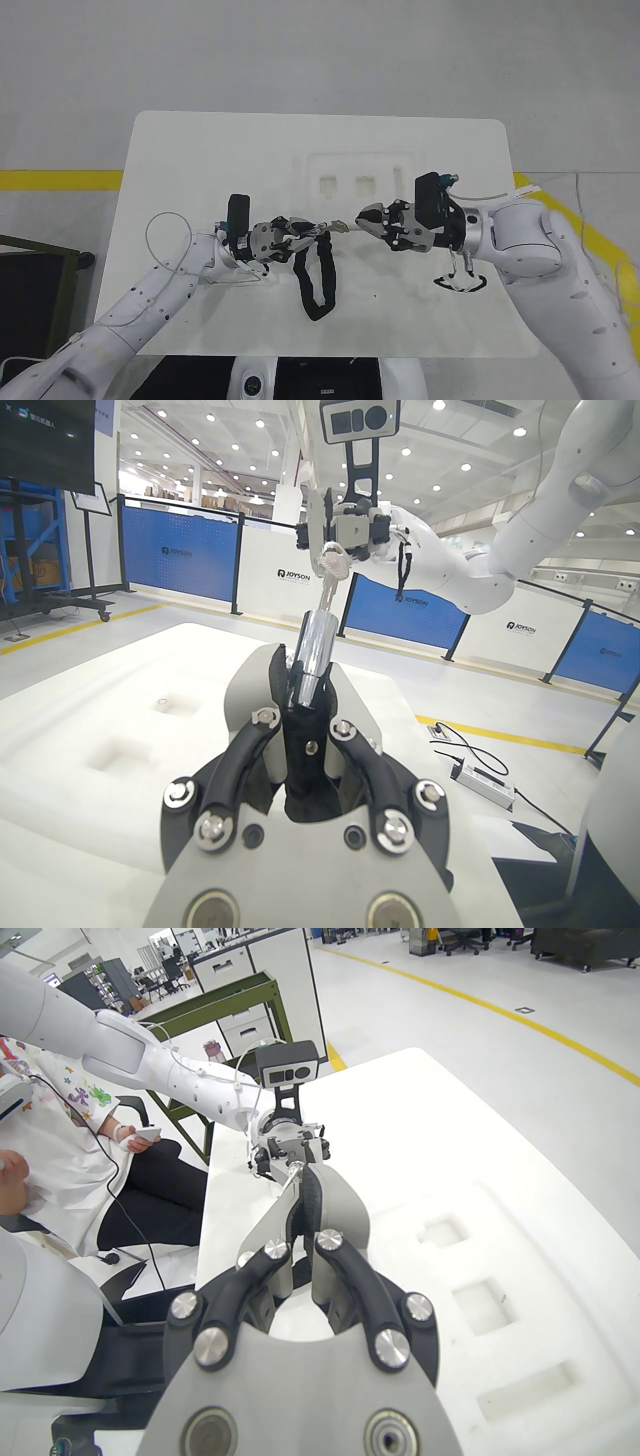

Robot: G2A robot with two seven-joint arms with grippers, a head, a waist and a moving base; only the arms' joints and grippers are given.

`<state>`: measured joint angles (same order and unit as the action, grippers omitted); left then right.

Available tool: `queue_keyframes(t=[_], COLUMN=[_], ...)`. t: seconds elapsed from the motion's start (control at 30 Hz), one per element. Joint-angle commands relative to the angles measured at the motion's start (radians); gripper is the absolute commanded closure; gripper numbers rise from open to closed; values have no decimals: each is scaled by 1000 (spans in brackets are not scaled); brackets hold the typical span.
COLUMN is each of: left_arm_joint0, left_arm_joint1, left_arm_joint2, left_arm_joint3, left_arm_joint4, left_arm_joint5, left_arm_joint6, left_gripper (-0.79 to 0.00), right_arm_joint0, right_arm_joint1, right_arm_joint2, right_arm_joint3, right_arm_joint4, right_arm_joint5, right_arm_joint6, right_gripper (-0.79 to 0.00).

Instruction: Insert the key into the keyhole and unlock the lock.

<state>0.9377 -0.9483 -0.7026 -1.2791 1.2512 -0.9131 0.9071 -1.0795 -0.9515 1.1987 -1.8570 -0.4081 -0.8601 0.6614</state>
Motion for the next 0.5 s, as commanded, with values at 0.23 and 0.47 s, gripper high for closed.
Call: queue_keyframes(t=[0.23, 0.47], left_arm_joint0=[4, 7], left_arm_joint1=[0, 0], left_arm_joint2=[-4, -8], left_arm_joint3=[-5, -5], left_arm_joint4=[9, 9], left_arm_joint5=[1, 1], left_arm_joint6=[1, 1], left_gripper=[0, 0], right_arm_joint0=[34, 52], right_arm_joint1=[0, 0], right_arm_joint2=[-41, -55], right_arm_joint3=[19, 28], right_arm_joint4=[30, 42], right_arm_joint5=[28, 32], right_arm_joint6=[44, 48], right_gripper=[0, 0])
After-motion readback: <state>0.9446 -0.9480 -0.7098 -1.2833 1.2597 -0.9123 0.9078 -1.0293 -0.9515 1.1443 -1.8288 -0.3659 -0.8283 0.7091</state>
